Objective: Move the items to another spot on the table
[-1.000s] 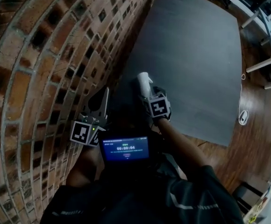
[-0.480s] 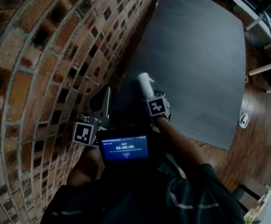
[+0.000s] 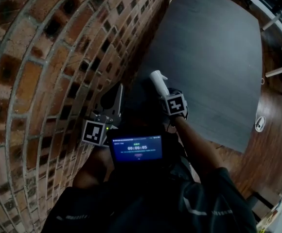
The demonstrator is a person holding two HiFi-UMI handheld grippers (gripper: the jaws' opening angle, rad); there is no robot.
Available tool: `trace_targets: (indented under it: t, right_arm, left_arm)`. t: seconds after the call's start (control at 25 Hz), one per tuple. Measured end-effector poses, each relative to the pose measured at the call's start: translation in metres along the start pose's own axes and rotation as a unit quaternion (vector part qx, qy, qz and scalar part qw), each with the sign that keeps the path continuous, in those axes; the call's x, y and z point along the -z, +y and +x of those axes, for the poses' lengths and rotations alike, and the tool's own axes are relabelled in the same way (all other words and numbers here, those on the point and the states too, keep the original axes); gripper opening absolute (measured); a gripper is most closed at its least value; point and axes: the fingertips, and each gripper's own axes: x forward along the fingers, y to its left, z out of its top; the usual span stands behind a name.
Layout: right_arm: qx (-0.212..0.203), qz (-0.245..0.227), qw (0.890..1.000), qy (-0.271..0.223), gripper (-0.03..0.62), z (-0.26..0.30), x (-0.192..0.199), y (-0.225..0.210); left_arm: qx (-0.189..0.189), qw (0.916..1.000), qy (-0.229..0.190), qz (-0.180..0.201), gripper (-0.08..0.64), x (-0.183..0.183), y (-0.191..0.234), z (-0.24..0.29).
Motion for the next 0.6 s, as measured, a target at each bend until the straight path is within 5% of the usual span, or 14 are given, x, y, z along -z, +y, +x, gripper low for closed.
trace_targets:
  t: [0.24,0.6]
  right_arm:
    - [0.005,0.025,0.998,-0.051,0.279,-0.043,-0.003,-0.002]
    - [0.074,0.091,0.982,-0.15,0.279,-0.167,0.043,-0.043]
  left_arm:
    - [0.017,0.9998,-0.009,-0.007,-0.006,-0.01,-0.016,-0.011]
    - [0.122,0.9917,-0.037,-0.02,-0.006,-0.029,-0.097,-0.019]
